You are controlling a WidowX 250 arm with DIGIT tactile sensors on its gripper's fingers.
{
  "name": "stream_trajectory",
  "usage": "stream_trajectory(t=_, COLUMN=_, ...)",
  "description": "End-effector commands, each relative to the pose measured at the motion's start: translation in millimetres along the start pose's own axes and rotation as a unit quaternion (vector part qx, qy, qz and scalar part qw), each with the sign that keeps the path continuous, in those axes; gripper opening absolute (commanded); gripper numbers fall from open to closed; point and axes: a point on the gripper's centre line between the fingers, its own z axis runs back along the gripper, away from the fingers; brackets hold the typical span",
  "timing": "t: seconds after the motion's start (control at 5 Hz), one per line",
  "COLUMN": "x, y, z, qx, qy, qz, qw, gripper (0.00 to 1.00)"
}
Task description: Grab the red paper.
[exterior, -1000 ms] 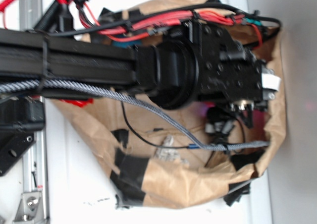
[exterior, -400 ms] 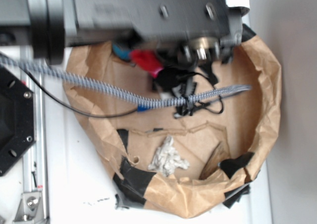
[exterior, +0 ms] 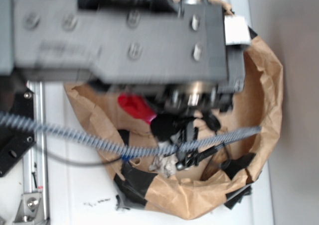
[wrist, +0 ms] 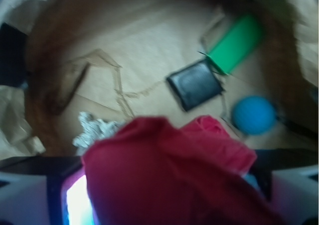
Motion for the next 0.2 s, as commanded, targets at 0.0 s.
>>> stream_trajectory(t=0.0, x=13.6, y=-1.7, z=3.3, qx=-0.008, qy=0.004, qz=-0.003, qw=1.000, gripper=0.00)
